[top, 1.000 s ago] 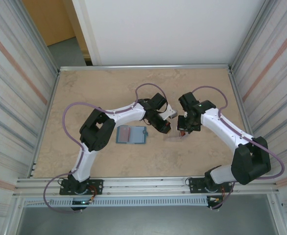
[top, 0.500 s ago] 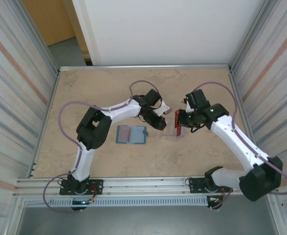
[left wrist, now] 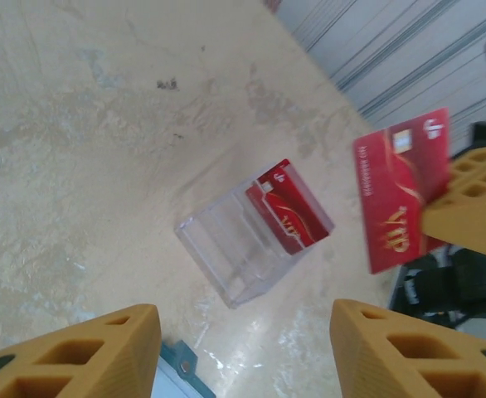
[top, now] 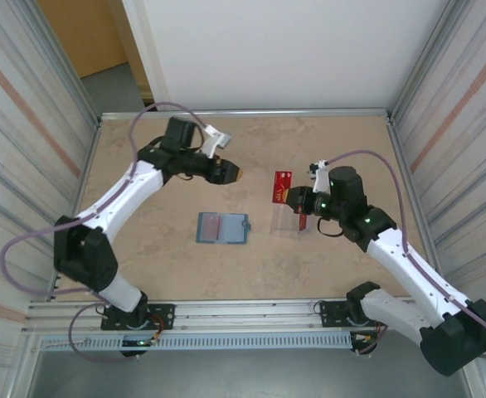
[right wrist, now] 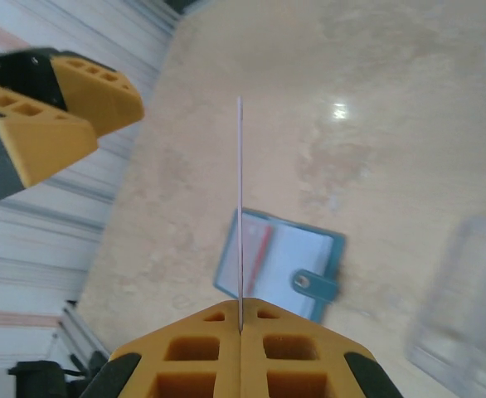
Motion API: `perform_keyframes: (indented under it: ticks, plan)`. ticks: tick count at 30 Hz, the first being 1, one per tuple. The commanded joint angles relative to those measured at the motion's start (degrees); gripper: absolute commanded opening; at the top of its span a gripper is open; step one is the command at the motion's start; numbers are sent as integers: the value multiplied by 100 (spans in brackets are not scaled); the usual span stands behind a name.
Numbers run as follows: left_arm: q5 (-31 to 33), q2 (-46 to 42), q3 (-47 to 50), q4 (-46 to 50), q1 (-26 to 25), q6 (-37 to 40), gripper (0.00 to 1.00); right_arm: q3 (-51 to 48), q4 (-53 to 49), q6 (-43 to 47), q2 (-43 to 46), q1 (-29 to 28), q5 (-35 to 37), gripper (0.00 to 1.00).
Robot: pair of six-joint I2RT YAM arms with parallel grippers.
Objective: Put the credit cards into the card holder
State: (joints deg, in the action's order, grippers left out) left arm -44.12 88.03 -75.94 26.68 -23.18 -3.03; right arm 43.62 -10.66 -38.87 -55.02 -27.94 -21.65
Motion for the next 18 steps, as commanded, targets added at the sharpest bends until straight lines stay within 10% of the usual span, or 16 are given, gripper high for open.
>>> perform_keyframes:
  ticks: [1, 18]
  plan:
    - [-1467, -455, 825, -1023, 340, -421, 59, -376, 1683, -545, 74, -203, -271, 0]
    - [-3089, -779, 1964, -3748, 643, -2079, 69, -485, 4733, -1570, -1497, -965, -982, 0]
